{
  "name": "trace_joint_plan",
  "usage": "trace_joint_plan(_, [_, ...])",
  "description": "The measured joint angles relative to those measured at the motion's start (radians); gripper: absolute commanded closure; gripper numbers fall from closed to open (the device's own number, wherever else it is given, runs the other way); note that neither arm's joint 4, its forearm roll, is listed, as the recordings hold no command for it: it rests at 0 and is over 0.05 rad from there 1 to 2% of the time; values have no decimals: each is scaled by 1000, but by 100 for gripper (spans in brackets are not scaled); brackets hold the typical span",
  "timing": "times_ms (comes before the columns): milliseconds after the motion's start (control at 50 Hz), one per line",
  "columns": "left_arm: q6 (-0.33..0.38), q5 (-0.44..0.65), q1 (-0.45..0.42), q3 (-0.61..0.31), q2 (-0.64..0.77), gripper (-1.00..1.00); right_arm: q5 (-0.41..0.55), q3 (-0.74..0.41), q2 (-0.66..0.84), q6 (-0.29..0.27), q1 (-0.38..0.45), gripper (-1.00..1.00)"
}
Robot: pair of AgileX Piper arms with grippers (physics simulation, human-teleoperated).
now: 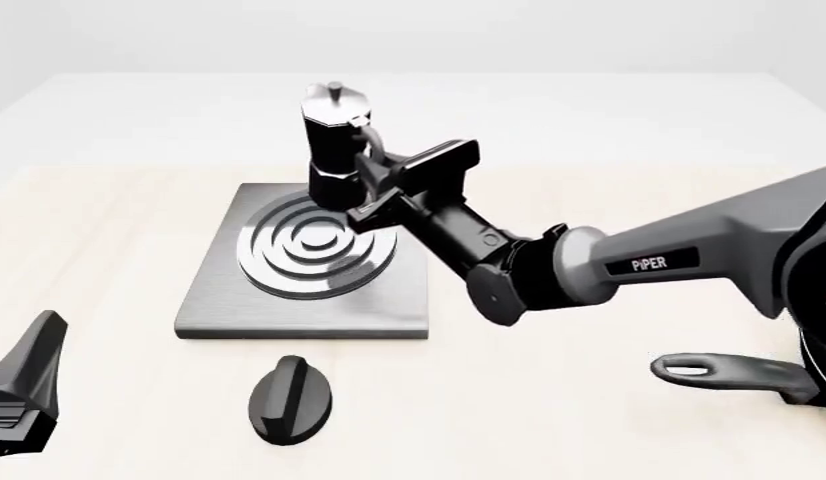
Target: Put the moka pot on the stove.
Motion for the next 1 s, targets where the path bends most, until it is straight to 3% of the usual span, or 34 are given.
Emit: trace_joint_plan(1000, [0, 0, 0, 0, 0, -100, 6, -63, 136, 47, 36, 100])
